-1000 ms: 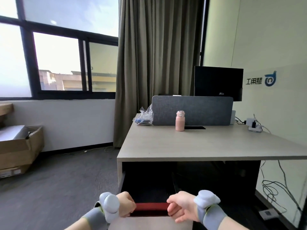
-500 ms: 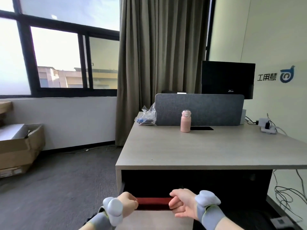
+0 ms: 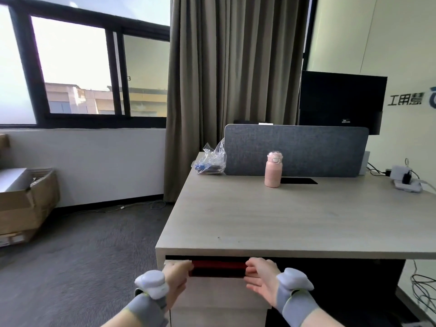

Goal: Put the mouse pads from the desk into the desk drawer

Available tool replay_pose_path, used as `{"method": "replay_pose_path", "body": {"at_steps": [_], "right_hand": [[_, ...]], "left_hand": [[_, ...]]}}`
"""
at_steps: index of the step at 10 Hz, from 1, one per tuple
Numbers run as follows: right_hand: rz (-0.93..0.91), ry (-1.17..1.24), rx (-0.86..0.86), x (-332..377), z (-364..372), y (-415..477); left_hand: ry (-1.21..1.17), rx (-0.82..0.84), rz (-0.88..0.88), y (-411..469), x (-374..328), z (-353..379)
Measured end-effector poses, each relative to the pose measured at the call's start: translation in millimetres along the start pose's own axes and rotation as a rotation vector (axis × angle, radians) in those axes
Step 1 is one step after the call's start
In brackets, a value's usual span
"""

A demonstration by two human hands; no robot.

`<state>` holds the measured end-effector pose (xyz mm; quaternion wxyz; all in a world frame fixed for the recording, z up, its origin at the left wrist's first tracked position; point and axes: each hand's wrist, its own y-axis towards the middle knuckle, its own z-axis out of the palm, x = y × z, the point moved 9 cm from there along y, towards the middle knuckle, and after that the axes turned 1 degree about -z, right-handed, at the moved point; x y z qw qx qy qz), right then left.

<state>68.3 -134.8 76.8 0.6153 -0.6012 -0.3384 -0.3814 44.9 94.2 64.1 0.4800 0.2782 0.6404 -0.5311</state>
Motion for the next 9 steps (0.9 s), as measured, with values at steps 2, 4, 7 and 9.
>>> {"method": "replay_pose_path", "body": {"at_steps": [2, 4, 7, 9], "right_hand": [[0.08, 0.17, 0.03, 16.1, 1.9, 22.1], [0.108, 0.359, 0.14, 19.7, 14.4, 31.8], [0.06, 0.448, 0.141, 28.0, 14.6, 7.1], [-0.056, 0.313, 0.076, 34.9, -1.4, -32.6]], "left_hand": [[-0.294, -0.051, -0.035, 22.1, -18.6, 16.1], [-0.467, -0.034, -0.088, 38.5, -16.6, 26.1], [-0.509, 0.031, -0.105, 26.1, -25.0, 21.3], [-0.295, 0.055, -0.063, -22.9, -36.3, 5.9]]}}
